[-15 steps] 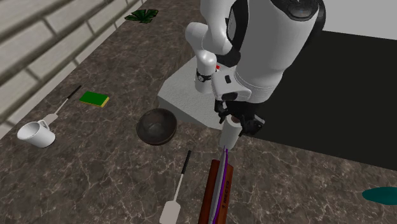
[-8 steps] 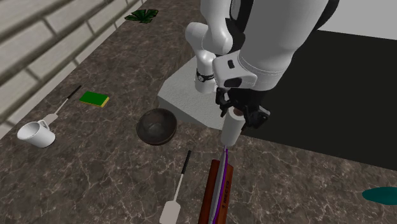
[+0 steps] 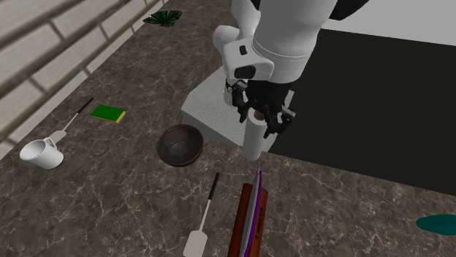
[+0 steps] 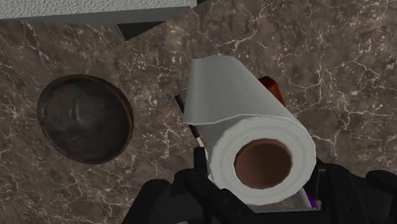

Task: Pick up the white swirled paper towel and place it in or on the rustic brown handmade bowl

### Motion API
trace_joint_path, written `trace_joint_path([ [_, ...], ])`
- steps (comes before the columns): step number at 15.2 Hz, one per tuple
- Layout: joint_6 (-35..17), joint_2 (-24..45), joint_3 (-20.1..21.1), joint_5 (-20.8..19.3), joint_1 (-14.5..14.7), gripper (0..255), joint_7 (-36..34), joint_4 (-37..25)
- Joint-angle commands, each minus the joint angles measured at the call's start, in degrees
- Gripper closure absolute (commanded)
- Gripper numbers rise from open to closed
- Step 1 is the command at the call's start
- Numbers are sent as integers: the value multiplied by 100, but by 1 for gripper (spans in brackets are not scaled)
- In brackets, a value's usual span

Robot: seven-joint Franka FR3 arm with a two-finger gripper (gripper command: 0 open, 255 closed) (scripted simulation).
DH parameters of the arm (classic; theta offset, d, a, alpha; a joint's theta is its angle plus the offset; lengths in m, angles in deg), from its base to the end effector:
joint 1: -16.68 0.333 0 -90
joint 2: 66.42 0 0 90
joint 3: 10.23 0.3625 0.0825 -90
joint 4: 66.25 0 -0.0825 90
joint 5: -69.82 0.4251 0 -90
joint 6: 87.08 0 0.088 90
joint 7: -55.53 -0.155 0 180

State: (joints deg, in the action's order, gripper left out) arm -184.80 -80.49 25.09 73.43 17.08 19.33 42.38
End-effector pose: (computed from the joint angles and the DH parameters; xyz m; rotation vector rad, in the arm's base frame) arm 0.4097 0.3390 0.5768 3.0831 -0.0462 0.0853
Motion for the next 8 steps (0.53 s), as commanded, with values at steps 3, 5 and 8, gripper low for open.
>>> trace_joint_path([
  [3,147,-341,-459,88,-142,255,639,162],
  [5,215,-452,-682,86,-221,255,942,201],
  [8,317,-562,-1003,50,-349,255,1382,212],
])
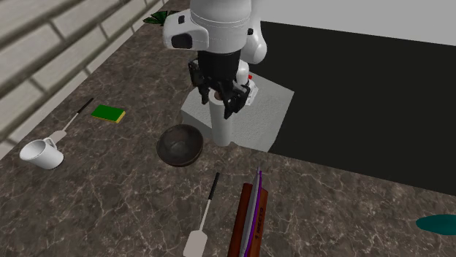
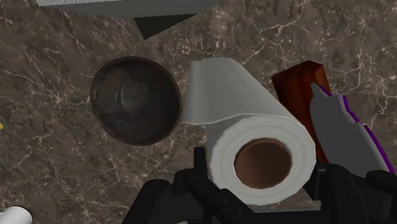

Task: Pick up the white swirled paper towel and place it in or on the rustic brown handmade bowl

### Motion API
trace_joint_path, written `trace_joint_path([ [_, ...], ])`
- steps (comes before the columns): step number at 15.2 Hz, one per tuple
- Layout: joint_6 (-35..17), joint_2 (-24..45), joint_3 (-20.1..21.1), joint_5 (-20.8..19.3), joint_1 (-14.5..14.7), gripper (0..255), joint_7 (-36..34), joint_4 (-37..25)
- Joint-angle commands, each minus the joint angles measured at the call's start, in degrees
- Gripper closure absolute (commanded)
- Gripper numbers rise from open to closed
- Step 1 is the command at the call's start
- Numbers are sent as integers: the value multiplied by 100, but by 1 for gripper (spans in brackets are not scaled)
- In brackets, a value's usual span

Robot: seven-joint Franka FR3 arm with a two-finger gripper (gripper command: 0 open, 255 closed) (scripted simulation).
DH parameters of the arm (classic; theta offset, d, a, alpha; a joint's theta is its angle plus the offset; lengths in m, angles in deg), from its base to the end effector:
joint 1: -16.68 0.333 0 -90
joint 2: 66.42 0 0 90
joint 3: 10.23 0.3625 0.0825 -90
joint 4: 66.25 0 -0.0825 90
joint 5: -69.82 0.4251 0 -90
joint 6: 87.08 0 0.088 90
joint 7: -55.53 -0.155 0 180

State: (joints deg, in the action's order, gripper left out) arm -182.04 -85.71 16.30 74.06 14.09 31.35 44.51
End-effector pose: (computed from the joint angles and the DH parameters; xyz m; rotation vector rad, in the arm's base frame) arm 0.4342 0.2368 0.6042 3.0830 -0.0465 0.0852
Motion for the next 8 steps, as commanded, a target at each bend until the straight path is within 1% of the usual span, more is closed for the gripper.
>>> trace_joint_path([
  [1,74,-63,-229,-33,-92,255,321,-10],
  [8,305,-38,-912,-223,-417,255,1276,-254],
])
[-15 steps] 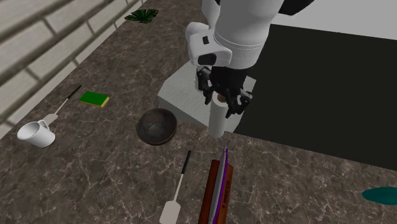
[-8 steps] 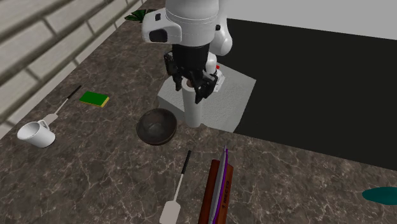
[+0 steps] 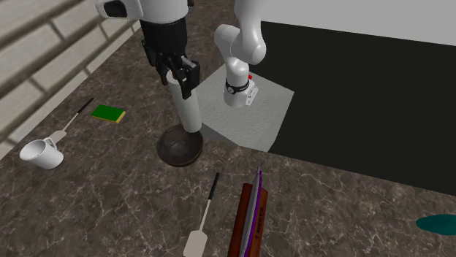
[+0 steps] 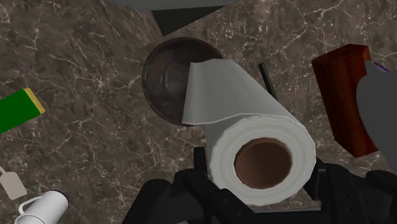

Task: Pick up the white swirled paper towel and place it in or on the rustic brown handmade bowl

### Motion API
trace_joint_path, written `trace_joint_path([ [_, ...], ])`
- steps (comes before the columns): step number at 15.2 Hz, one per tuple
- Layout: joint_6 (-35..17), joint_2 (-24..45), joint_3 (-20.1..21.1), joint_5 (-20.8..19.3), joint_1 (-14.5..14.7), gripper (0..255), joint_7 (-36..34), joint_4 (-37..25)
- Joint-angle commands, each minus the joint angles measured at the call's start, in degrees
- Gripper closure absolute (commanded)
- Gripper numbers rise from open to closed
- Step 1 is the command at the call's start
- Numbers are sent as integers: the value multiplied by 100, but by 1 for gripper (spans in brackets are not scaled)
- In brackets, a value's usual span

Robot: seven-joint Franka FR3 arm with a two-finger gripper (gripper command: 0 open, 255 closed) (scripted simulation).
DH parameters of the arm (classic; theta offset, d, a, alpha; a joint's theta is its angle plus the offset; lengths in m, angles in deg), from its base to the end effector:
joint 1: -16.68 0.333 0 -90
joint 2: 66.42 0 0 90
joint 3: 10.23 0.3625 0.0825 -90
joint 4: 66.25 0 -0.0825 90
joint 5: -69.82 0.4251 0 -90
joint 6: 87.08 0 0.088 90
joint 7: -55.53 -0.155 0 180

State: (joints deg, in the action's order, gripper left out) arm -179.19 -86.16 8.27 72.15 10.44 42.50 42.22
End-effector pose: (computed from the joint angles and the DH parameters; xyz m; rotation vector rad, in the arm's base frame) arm 0.4637 0.1316 0.6342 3.0838 -0.0456 0.0856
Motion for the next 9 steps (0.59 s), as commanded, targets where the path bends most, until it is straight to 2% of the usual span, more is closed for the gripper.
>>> trace_joint_path([
  [1,53,36,-200,-63,-102,255,293,-86],
  [5,180,199,-531,-181,-287,255,782,-376],
  [9,-132,112,-532,-162,-277,255,782,21],
])
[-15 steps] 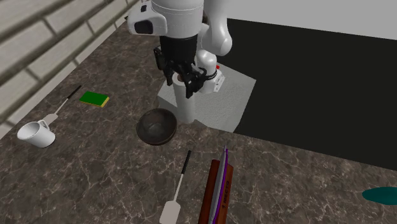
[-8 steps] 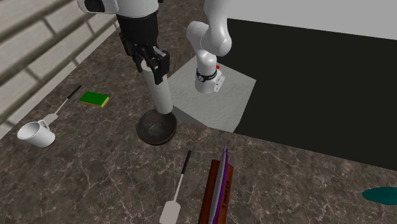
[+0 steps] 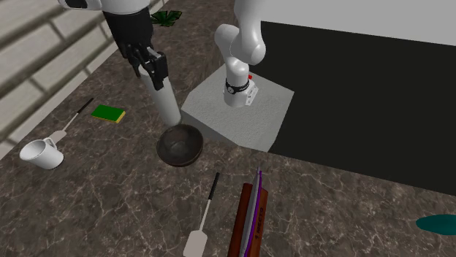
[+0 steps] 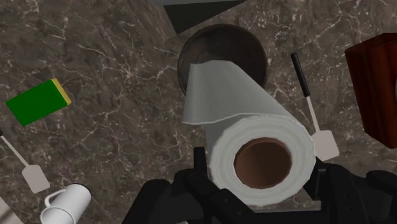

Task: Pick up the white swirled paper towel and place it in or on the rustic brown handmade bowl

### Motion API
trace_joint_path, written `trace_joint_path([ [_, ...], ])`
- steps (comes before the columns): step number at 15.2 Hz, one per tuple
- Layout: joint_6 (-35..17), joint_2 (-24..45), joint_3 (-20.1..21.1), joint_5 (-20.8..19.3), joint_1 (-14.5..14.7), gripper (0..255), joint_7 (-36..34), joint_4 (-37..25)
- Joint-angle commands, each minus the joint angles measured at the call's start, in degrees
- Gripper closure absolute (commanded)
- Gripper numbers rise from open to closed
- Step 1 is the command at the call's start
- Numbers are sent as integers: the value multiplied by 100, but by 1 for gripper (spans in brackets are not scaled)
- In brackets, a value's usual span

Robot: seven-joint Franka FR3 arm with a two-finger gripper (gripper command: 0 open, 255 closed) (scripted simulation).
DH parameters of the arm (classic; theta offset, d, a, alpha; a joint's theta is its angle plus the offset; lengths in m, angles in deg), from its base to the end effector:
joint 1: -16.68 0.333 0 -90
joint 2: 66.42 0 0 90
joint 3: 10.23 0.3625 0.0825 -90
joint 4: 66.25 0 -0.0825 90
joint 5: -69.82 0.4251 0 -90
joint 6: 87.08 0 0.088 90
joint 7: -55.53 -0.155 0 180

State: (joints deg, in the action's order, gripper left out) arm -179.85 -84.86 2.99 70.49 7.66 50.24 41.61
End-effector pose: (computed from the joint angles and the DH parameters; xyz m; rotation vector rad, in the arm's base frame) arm 0.4848 0.0538 0.6354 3.0835 -0.0446 0.0849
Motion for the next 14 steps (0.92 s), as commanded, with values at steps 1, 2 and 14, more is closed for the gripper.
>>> trace_joint_path([
  [1,-143,-37,-4,7,3,255,7,178],
  [2,-220,-54,-3,11,5,255,7,272],
  [14,-1141,-161,21,43,31,255,-15,1297],
])
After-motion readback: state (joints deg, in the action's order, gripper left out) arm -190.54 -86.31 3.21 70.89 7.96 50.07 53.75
